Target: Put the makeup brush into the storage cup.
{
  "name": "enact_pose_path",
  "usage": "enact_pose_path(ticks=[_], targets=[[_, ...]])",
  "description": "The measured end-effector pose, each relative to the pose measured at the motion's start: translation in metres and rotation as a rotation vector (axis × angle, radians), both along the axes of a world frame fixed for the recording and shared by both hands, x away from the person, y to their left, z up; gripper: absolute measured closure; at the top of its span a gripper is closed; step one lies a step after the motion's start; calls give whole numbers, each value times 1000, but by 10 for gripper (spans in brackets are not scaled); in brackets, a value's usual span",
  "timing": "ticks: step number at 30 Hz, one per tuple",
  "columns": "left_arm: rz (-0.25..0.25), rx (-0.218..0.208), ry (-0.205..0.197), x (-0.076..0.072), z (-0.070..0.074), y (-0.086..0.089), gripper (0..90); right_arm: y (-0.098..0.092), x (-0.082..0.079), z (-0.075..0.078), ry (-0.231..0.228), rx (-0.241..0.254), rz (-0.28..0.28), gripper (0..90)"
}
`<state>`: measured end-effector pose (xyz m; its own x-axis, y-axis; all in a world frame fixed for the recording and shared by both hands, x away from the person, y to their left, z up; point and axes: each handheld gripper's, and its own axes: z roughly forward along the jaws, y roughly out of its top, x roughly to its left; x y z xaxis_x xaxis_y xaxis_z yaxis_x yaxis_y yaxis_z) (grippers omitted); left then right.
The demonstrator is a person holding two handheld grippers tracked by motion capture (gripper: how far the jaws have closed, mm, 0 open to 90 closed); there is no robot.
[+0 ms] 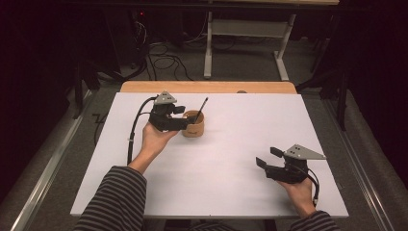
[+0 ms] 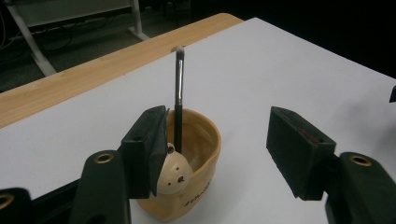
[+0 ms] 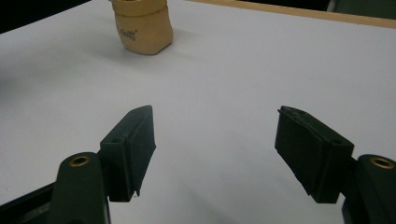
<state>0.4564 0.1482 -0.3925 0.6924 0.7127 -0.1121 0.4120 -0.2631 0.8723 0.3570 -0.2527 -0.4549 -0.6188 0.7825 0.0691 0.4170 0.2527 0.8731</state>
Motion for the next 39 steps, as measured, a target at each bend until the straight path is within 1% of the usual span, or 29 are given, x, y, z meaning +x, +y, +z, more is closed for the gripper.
enact_pose_path(ticks=[21,29,39], targets=[[9,-8,-7,-7,2,8,392,1,0,0,2,-3,0,298],[9,-15,-16,-11,2,8,394,1,0,0,2,-4,0,298],[12,-13,-8,-12,1,11,395,1,0,0,1,-3,2,298]])
